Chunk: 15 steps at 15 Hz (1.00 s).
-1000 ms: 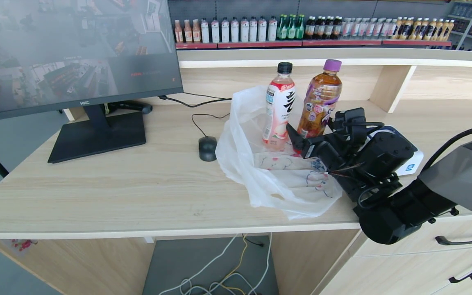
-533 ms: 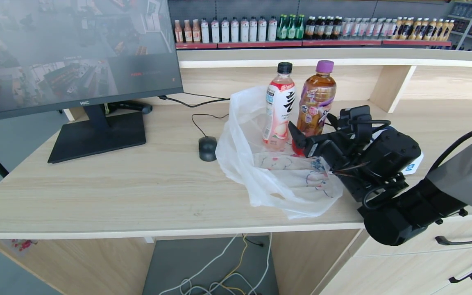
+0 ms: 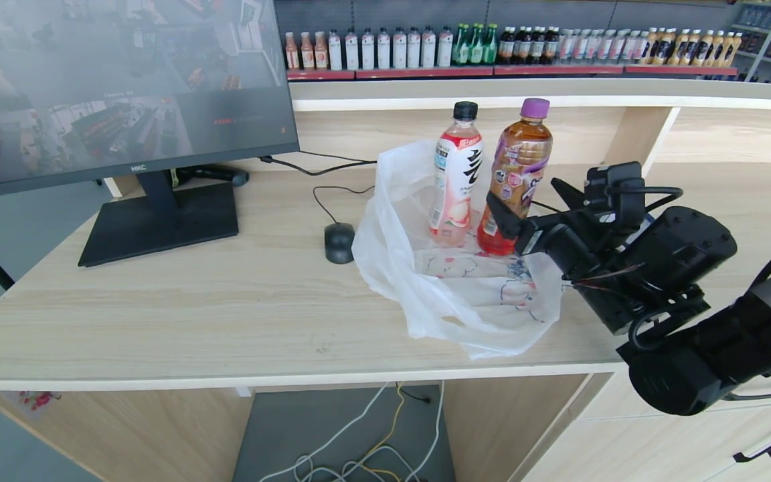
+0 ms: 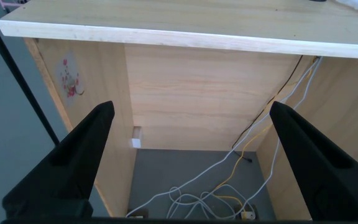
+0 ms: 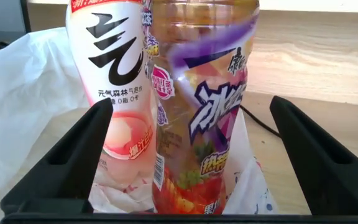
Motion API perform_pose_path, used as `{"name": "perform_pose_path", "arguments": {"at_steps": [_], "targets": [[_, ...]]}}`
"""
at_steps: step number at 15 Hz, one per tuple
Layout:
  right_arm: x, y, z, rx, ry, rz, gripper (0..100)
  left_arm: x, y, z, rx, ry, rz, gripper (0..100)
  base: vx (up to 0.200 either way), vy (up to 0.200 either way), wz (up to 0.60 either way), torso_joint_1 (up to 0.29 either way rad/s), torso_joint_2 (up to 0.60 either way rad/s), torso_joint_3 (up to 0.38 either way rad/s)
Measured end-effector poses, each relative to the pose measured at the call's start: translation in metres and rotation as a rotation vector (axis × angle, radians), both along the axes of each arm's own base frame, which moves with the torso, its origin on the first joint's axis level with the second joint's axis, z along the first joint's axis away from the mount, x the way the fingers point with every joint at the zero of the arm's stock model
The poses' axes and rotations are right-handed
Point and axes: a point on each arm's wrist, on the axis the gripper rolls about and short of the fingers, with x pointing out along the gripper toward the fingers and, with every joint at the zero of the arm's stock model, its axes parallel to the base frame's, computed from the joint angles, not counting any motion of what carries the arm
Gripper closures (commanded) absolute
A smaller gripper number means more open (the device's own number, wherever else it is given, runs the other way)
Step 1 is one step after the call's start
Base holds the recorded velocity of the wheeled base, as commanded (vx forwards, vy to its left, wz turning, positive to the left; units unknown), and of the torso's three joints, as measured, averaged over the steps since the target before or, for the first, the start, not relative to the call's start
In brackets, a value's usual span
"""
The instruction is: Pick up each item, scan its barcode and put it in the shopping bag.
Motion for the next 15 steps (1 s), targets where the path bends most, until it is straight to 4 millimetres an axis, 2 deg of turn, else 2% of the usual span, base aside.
{"name": "perform_pose_path", "arguments": {"at_steps": [3,7,11,13,15], "targets": [[-0.02,-0.01,0.008,0.002,0.003,-0.004,0,0.0,0.0,0.0,0.0,0.0,0.0,0,0.0,0.0,0.0,0.0,0.0,0.0],[-0.06,-0.029,0.02,0.002,0.002,-0.015,0,0.0,0.0,0.0,0.0,0.0,0.0,0,0.0,0.0,0.0,0.0,0.0,0.0],[-0.128,-0.06,0.021,0.009,0.021,-0.038,0,0.0,0.0,0.0,0.0,0.0,0.0,0,0.0,0.0,0.0,0.0,0.0,0.0],[-0.171,-0.081,0.015,0.028,0.043,-0.065,0,0.0,0.0,0.0,0.0,0.0,0.0,0,0.0,0.0,0.0,0.0,0.0,0.0],[-0.206,-0.095,0.007,0.025,0.099,-0.083,0,0.0,0.0,0.0,0.0,0.0,0.0,0,0.0,0.0,0.0,0.0,0.0,0.0]]}}
